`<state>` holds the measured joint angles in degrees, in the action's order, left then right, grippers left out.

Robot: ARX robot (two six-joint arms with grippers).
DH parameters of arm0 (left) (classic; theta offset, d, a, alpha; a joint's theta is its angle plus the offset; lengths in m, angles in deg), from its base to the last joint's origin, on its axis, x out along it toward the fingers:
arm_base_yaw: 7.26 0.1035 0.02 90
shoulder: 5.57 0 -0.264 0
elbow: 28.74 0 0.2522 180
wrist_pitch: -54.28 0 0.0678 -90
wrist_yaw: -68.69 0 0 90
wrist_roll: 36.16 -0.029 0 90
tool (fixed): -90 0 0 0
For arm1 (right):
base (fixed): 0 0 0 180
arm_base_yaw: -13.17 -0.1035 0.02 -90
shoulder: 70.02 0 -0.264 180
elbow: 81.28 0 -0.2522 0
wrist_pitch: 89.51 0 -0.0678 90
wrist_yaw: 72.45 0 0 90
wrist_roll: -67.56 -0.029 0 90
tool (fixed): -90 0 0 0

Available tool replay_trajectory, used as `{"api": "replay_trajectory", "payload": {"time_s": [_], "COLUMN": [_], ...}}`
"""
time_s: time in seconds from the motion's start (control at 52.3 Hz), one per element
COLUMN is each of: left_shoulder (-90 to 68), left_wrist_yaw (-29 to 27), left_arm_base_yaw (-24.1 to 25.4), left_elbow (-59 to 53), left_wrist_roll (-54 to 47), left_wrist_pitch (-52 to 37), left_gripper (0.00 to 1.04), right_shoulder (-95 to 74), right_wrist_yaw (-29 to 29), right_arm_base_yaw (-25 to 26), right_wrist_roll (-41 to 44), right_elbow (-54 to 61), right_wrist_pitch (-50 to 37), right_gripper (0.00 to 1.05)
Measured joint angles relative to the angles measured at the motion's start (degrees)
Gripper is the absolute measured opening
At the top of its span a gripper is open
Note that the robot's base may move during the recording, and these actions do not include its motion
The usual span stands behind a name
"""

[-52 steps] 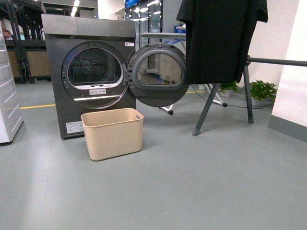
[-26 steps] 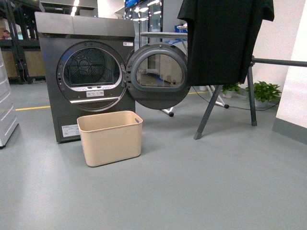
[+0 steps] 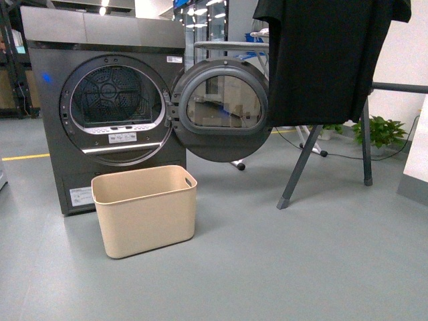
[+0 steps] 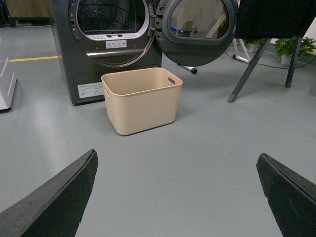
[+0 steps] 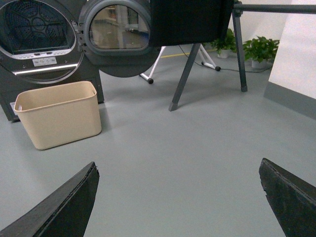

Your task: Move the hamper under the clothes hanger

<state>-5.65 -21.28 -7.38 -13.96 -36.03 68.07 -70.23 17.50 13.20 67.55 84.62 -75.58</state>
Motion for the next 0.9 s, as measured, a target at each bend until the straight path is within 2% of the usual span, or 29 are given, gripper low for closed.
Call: {"api": "replay_trajectory", "payload": {"time_s": [0.899], "left_shoulder": [0.0], "left_wrist_yaw": [0.0], "left_arm_base_yaw": [0.0], "left_elbow": [0.0], "left_wrist_roll": [0.0], "left_wrist_pitch": [0.0], "left_gripper": [0.98], "right_shoulder": [0.0], "right_wrist_yaw": [0.0], "right_arm_base_yaw": [0.0], "right_wrist_roll": [0.0], "right_elbow": [0.0], "right_wrist_pitch": [0.0], "right_gripper": [0.97]}}
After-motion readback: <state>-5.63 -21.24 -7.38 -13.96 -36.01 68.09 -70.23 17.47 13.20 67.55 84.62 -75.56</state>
